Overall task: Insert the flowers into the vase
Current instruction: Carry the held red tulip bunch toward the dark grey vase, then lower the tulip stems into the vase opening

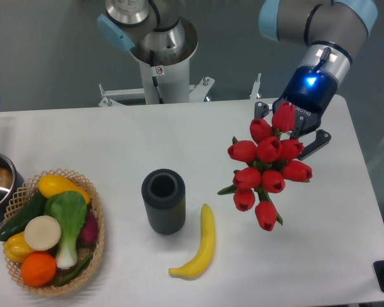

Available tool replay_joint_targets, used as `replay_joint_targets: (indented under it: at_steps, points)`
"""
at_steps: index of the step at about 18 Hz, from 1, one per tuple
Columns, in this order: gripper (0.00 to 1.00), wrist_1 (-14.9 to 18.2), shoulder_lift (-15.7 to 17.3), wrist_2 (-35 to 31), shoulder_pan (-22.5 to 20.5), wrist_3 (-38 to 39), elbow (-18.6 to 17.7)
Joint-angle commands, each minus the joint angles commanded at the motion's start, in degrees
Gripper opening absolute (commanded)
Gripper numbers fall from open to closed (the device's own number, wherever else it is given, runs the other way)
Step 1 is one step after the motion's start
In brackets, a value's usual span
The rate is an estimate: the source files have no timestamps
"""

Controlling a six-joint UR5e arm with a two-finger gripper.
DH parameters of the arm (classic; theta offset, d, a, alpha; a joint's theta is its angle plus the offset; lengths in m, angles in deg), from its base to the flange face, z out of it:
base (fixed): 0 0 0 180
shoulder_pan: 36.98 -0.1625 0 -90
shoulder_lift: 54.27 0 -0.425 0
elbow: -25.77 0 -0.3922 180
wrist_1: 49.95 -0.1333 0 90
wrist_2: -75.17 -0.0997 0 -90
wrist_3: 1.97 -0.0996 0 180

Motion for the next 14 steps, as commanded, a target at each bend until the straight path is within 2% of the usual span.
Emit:
replay_joint_targets:
  at_steps: [6, 12, 14]
  points:
    - [0.37, -0.3, -0.3, 1.8, 2.5, -0.4, 0.0]
    - [0.37, -0.3, -0.3, 10.6, 5.5, -0.5, -0.5]
    - [0.37, -0.6, -0.3, 13.6, 5.6, -0.5, -1.9]
